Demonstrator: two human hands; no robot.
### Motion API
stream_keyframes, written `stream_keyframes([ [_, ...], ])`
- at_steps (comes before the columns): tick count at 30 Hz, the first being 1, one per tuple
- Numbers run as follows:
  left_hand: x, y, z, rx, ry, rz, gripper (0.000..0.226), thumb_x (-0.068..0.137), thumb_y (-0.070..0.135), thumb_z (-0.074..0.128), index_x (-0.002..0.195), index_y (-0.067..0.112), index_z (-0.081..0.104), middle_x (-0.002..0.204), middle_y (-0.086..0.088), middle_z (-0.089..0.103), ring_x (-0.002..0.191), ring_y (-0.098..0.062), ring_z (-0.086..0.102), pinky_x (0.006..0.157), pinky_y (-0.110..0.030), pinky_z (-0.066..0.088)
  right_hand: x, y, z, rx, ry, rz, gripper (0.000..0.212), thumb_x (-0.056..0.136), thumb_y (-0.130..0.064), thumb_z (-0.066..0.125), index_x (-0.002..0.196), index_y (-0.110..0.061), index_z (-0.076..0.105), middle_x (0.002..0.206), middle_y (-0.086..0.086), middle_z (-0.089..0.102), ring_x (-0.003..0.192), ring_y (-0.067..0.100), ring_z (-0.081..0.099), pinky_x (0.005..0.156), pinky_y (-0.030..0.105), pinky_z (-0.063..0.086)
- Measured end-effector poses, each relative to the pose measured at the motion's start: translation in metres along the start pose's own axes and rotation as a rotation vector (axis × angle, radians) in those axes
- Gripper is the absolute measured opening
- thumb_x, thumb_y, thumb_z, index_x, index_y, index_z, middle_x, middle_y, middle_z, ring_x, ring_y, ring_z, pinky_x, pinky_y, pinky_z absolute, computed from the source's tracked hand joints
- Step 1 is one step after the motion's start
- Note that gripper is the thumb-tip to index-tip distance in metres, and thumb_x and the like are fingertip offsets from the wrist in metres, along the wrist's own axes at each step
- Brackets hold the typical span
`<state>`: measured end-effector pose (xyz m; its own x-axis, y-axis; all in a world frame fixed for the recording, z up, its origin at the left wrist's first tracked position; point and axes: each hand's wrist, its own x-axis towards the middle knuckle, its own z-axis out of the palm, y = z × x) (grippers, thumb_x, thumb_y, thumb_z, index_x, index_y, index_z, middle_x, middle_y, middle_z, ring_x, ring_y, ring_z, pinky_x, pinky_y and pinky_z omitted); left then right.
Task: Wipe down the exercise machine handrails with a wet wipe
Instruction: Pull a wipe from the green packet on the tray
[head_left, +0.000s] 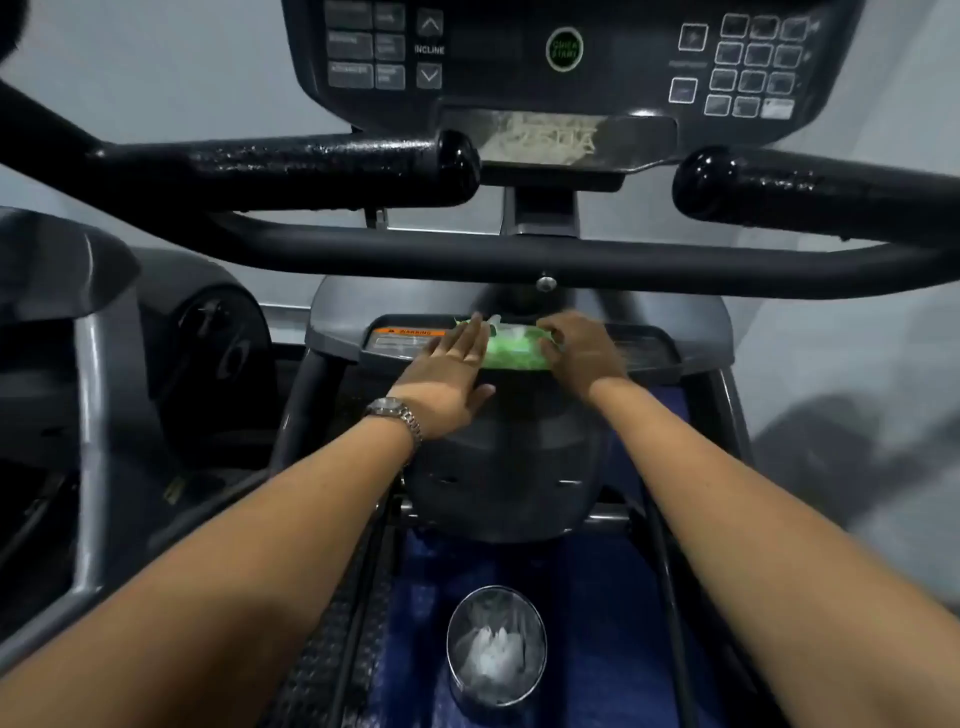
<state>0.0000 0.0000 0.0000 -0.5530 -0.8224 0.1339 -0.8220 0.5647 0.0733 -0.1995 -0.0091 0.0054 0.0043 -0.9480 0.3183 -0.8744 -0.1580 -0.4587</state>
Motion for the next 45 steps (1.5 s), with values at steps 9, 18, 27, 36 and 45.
stream_keyframes([
  [9,0.008,0.006,-0.005,-0.100,0.102,0.000,0.070,0.096,0.035,0.045,0.151,0.016,0.007,0.158,-0.003,0.014,0.141,-0.023,0.023,0.111,-0.033,0.026,0.025,-0.024,0.003,-0.097,-0.085,0.005,0.025,0.090,-0.011,0.053,0.110,-0.010,0.069,0.117,0.014,0.062,0.107,0.032,0.058,0.095,0.035,0.045],
  [18,0.011,0.011,0.002,-0.044,0.124,0.013,0.067,0.094,0.037,0.046,0.149,0.013,0.017,0.153,-0.007,0.020,0.134,-0.029,0.033,0.103,-0.040,0.039,0.025,-0.030,0.006,-0.024,-0.066,0.108,0.012,0.091,-0.010,0.049,0.082,-0.016,0.053,0.085,0.006,0.053,0.083,0.025,0.051,0.072,0.027,0.036],
  [27,0.009,0.014,0.001,-0.004,0.066,-0.002,0.067,0.096,0.040,0.043,0.149,0.011,0.014,0.155,-0.009,0.016,0.137,-0.030,0.028,0.107,-0.040,0.034,0.019,-0.025,0.002,0.481,0.200,0.357,0.014,0.090,-0.005,0.048,0.086,-0.007,0.062,0.091,0.010,0.053,0.087,0.020,0.051,0.080,0.028,0.043],
  [36,0.001,0.027,-0.010,-0.324,0.238,-0.109,0.054,0.096,0.031,0.046,0.145,0.017,0.029,0.153,-0.005,0.022,0.132,-0.027,0.037,0.104,-0.038,0.039,-0.010,-0.035,-0.012,0.949,0.279,0.568,0.030,0.095,-0.008,0.040,0.067,-0.018,0.047,0.074,-0.001,0.049,0.072,0.016,0.047,0.066,0.032,0.044],
  [45,-0.039,0.061,-0.034,-0.483,0.364,-0.134,0.017,0.092,0.024,0.058,0.103,0.012,0.063,0.107,-0.005,0.063,0.094,-0.021,0.059,0.083,-0.032,0.050,-0.069,-0.065,-0.009,1.274,0.129,0.717,0.019,0.096,-0.012,0.048,0.107,-0.002,0.059,0.102,0.019,0.065,0.082,0.029,0.064,0.066,0.040,0.056],
])
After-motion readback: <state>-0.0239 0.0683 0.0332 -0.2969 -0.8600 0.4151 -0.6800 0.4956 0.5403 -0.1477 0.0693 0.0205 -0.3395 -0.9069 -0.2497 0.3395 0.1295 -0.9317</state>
